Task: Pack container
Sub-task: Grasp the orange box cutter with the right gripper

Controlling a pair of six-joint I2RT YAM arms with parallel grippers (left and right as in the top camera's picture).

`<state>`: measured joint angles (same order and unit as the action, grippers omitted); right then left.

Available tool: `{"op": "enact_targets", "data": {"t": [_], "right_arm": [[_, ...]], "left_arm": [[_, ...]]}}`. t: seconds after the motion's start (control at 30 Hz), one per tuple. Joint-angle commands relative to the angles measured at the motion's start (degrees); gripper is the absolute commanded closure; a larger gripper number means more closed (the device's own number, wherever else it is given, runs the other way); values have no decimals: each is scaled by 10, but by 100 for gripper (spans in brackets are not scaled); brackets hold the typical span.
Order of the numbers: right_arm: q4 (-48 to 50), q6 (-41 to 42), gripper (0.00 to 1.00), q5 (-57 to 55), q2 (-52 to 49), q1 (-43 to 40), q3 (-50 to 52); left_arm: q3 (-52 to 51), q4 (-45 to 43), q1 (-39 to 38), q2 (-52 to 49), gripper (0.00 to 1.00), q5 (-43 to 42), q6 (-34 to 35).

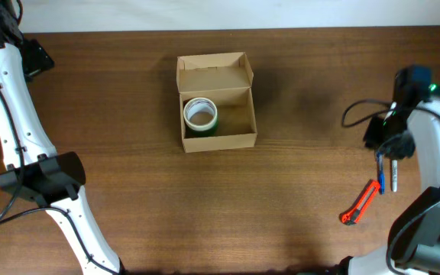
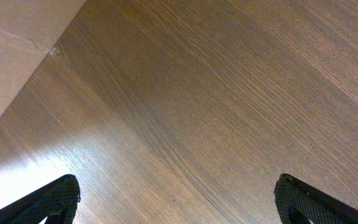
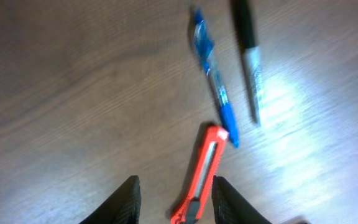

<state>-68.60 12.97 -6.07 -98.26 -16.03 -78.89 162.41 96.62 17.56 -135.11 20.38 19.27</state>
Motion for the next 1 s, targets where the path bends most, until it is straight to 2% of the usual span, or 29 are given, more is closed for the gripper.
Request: {"op": "enact_targets", "data": {"t": [0.0,0.2,0.43,0.8,0.97], "right_arm": [[22,30,61,14,58,2,73],[61,80,57,11,148,2,205],[105,129,57,16,156,-17,296],[153,125,57,18,156,-103,362],[175,117,56,18,155,-110,380]], "left_arm": [[-3,0,3,18,0,0,6],[-3,0,3,18,0,0,6],[-3,0,3,18,0,0,6],[-3,0,3,18,0,0,6],[-3,0,3,18,0,0,6]]}}
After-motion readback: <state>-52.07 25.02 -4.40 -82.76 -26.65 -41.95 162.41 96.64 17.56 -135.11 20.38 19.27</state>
